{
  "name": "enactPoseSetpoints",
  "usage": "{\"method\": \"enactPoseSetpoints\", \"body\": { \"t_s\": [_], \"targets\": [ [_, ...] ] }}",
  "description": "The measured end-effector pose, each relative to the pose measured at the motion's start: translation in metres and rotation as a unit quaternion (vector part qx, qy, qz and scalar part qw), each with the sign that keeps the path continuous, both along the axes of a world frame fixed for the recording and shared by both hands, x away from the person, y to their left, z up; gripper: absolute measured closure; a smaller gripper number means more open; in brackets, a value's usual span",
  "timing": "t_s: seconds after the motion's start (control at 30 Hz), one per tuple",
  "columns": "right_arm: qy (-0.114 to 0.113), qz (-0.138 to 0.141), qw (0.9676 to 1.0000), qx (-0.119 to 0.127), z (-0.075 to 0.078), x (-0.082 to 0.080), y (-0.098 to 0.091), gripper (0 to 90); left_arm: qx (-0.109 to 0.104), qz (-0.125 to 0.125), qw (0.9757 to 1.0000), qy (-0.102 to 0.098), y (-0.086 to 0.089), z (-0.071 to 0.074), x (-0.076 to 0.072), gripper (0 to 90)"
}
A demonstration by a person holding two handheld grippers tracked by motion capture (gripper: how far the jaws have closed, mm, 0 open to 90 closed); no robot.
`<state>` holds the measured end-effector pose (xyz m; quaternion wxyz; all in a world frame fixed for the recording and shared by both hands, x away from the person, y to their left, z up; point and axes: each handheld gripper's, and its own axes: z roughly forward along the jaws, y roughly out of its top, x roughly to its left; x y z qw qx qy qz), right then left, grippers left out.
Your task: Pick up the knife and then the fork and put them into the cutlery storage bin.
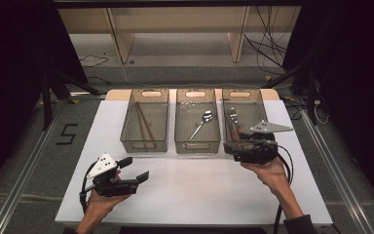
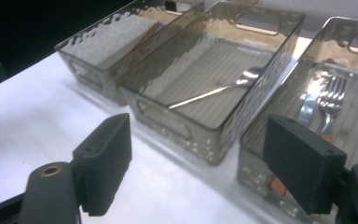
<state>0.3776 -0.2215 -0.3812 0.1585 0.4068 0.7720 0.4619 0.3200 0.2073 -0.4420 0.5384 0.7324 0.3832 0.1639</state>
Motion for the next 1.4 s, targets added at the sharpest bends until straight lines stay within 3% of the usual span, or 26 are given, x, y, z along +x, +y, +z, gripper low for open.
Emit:
{"method": "enactPoseSetpoints", "body": {
  "t_s": [0.37,0.63,0.87,1.17,1.4],
  "targets": [
    [-0.026,0.012,0.9994,0.019,-0.020,-0.034,0.000,21.1,-0.002,-0.002,1.0000,0.001,0.000,0.000,0.000,15.4],
    [-0.032,0.010,0.9989,0.033,-0.036,-0.053,-0.004,20.1,-0.007,-0.003,1.0000,0.002,0.000,0.001,0.000,15.4],
    [-0.038,0.002,0.9979,0.051,-0.043,-0.064,-0.009,19.7,-0.009,-0.005,0.9999,0.003,0.000,0.001,0.000,15.4],
    [-0.047,-0.001,0.9980,0.041,-0.055,-0.074,-0.011,19.7,-0.008,-0.008,0.9999,0.004,0.000,0.001,0.000,15.4],
    [-0.052,-0.007,0.9974,0.049,-0.056,-0.079,-0.014,19.5,-0.008,-0.009,0.9999,0.004,0.000,0.001,0.000,15.4]
  ]
}}
